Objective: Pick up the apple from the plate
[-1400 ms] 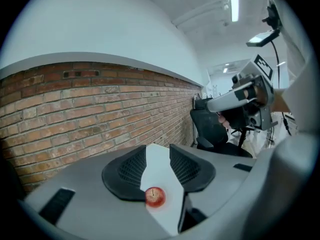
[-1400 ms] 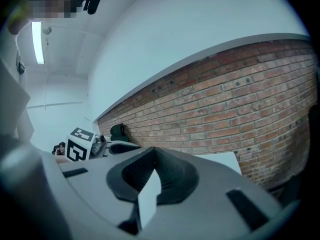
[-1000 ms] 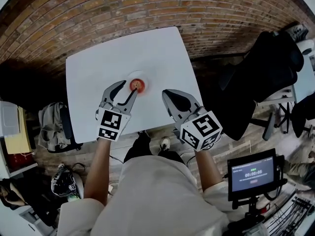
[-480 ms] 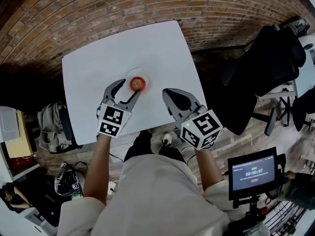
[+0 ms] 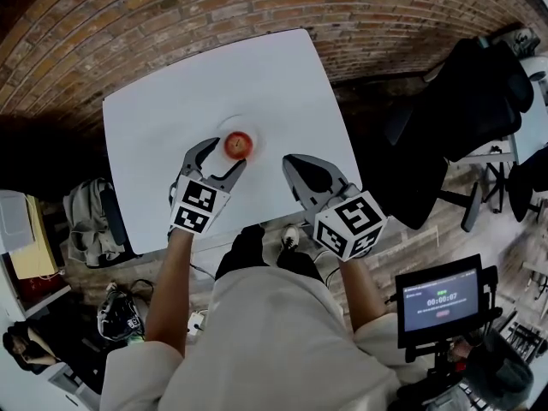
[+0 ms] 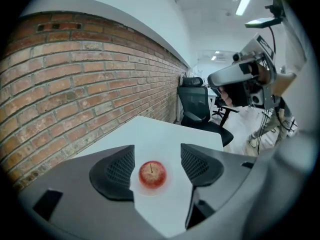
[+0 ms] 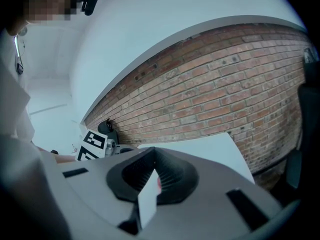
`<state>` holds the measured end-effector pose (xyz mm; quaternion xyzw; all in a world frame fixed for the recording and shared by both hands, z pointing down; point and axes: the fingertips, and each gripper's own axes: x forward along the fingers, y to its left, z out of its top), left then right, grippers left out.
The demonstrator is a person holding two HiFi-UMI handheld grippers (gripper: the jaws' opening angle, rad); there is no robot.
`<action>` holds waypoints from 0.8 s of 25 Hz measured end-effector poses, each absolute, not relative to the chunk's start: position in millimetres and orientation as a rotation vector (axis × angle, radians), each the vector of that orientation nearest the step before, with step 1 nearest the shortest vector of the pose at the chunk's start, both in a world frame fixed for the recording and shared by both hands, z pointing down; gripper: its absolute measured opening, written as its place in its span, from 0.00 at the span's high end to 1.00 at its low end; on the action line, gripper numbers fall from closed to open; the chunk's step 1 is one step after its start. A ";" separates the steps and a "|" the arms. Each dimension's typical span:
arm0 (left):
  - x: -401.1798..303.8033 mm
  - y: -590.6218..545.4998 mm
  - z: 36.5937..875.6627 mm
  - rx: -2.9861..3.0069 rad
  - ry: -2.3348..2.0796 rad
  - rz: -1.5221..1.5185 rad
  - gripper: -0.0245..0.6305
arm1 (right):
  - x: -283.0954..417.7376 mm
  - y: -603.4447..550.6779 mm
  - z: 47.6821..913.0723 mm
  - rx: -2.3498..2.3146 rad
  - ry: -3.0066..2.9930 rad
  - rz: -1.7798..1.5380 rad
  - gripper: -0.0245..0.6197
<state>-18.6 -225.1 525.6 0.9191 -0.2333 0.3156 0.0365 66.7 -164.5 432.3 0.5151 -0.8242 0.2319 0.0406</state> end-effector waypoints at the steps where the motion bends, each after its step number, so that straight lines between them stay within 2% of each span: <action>1: -18.0 -225.4 528.1 2.816 -0.709 0.974 0.54 | 67.6 -164.7 433.4 1.580 -2.521 0.718 0.96; 20: -15.7 -233.6 586.7 2.658 -0.580 1.117 0.49 | 73.0 -171.1 456.2 1.607 -2.461 0.811 0.96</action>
